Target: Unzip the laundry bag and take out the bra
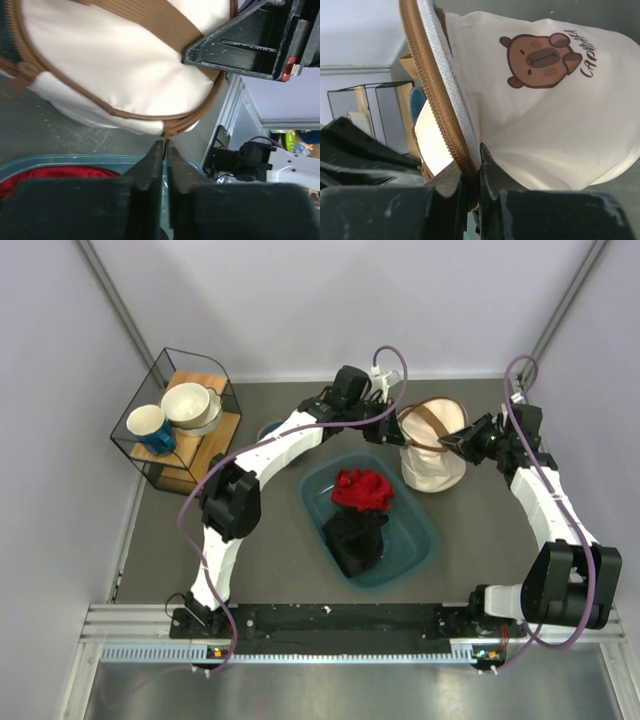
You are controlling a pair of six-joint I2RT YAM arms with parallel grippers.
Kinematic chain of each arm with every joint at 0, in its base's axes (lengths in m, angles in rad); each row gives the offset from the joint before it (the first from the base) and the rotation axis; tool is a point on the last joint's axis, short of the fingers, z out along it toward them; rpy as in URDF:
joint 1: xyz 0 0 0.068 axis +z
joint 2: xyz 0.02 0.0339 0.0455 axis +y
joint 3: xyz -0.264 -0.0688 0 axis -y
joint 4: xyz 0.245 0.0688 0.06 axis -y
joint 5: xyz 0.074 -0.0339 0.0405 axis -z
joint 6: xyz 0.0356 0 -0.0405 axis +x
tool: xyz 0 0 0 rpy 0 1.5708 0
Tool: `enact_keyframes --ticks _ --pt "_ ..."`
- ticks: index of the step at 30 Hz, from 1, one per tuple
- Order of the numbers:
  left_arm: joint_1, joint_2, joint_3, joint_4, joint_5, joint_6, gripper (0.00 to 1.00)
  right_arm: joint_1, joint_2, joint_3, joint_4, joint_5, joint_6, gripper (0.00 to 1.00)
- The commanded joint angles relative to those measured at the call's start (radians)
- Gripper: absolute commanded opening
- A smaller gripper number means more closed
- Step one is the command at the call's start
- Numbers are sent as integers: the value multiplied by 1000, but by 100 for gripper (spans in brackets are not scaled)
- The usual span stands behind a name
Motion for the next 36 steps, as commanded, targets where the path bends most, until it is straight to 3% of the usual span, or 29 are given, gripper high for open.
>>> enact_keyframes --ticks 1,4,6,17,18,20,21,23,25,29,36 --pt "57 -76 27 2 -108 30 43 -38 -3 57 7 19 -49 0" --pt "58 -128 -17 36 -172 38 68 -38 0 54 9 13 -55 0" --pt "57 -143 -16 30 -192 47 73 -38 6 51 7 6 -55 0" --pt "45 -153 -4 21 -183 49 75 -38 6 59 7 3 -58 0" --pt "42 -151 -1 19 -183 52 75 -38 7 63 -6 3 -59 8" --pt "35 -145 12 4 -183 60 75 -38 15 91 -34 8 -81 39" --pt "32 -143 16 -2 -183 64 75 -38 18 103 -72 17 -90 64" --pt "25 -139 27 -13 -182 70 75 -38 12 138 -111 51 -119 80" --pt "17 -137 32 -19 -180 75 75 -38 4 160 -149 75 -145 90" --pt "9 -128 39 -21 -173 76 75 -38 -14 201 -203 163 -179 91" --pt "-1 -125 55 -45 -168 95 75 -39 -55 200 -249 318 -233 83"
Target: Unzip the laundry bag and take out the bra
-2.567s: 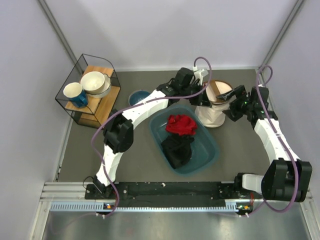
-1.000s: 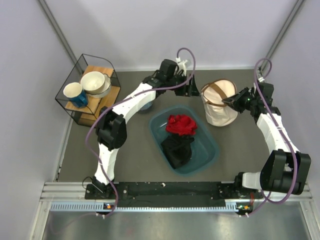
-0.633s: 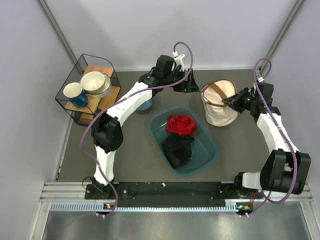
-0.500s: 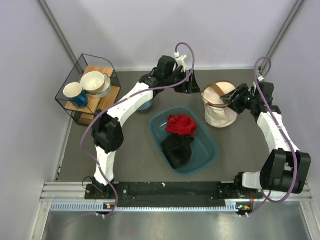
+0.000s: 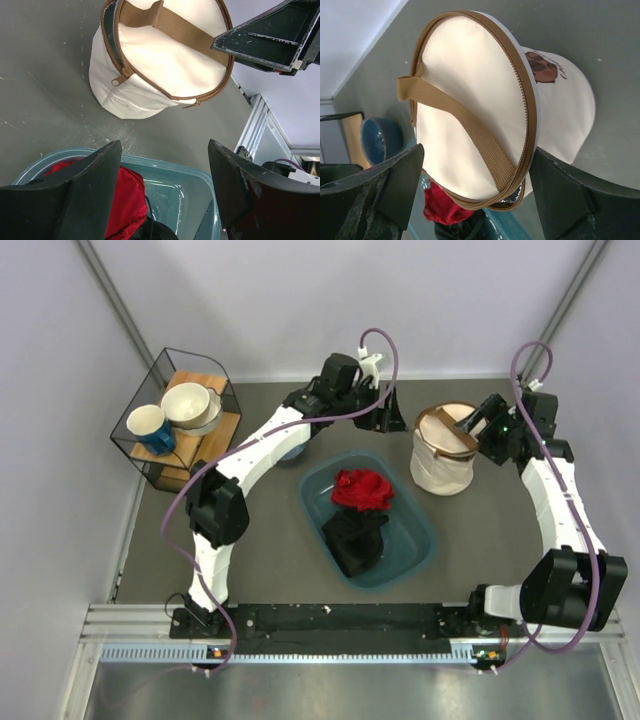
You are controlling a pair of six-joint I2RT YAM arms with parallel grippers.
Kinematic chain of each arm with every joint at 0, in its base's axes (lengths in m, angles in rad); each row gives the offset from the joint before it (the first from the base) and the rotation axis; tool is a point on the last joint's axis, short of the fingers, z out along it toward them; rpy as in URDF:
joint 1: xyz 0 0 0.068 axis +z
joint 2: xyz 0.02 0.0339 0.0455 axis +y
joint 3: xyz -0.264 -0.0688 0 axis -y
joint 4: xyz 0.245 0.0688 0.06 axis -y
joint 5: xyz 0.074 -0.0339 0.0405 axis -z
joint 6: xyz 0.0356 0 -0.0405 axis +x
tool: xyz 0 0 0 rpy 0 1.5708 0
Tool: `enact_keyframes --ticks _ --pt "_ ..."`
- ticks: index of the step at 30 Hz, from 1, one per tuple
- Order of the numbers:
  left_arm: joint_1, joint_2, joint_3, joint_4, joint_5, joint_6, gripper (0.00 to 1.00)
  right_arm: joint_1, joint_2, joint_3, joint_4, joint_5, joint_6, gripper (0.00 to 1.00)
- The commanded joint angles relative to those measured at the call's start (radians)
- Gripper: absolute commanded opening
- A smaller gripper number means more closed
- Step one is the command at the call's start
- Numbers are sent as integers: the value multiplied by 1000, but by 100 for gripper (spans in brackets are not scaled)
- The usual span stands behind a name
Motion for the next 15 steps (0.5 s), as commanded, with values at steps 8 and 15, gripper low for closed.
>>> enact_keyframes --ticks 8,15 --pt "-18 -13 56 -20 12 39 75 -7 -62 45 -48 183 -83 73" --pt "-27 -1 72 -28 13 47 75 -7 -83 56 -59 211 -109 52"
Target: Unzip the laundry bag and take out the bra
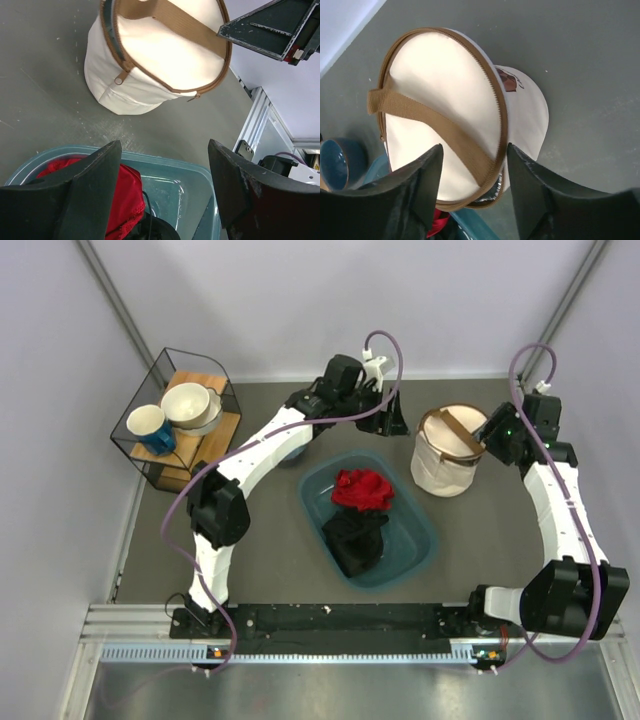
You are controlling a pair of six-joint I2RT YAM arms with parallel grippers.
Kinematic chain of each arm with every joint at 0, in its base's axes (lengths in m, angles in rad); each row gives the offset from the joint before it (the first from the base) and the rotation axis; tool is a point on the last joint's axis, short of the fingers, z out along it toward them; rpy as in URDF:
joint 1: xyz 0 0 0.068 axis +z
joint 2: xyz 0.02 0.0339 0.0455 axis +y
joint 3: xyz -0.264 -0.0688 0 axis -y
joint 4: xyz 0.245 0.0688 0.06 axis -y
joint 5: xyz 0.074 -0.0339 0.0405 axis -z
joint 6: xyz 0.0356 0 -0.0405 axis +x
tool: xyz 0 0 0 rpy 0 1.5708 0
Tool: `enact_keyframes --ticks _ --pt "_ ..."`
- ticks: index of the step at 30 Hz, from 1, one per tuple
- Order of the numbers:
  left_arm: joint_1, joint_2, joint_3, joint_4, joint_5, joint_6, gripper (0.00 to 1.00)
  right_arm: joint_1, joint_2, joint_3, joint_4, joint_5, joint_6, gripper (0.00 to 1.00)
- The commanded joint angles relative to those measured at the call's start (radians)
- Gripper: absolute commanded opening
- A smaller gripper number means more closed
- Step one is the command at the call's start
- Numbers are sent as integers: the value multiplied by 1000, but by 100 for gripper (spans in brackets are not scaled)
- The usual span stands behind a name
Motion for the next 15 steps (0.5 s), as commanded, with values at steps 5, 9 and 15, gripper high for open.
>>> enact_keyframes --ticks 5,9,15 --pt "-16 19 80 -12 20 22 75 -6 -39 59 10 -3 -19 0" --pt "-17 21 84 -18 19 28 75 -7 -56 62 12 3 -19 0" --pt "-22 28 110 -29 26 31 75 -6 -95 62 41 -55 -13 0"
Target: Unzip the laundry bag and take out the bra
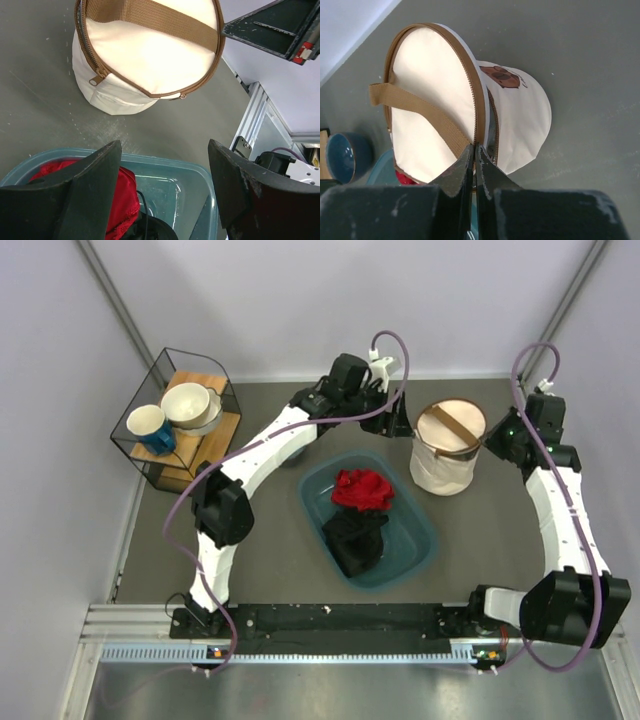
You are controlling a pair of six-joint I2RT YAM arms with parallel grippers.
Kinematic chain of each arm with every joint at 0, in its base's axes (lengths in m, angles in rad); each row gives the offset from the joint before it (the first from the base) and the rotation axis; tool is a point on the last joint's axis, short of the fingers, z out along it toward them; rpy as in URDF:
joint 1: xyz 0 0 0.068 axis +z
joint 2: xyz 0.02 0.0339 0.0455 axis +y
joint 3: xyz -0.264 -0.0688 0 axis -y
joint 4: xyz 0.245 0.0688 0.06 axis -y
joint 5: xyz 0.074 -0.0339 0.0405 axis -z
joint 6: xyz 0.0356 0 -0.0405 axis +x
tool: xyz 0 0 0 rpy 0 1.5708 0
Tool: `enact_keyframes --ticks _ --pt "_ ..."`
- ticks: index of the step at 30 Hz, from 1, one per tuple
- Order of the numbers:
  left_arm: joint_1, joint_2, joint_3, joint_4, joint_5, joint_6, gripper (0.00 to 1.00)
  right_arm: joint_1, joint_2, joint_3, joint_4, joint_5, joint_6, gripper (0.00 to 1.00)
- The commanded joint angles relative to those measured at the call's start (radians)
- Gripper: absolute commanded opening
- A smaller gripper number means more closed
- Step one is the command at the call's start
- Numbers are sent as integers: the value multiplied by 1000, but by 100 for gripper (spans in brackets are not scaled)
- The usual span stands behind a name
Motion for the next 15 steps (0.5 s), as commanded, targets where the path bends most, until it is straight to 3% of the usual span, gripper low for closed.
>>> enact_keyframes --ticks 1,7,15 --pt "-6 6 63 6 21 21 75 -7 -67 55 56 -77 2 0" --pt "-14 14 97 1 35 5 76 51 -147 30 194 -167 7 0" --pt "24 17 203 45 29 -101 77 128 -176 17 243 -213 -64 0"
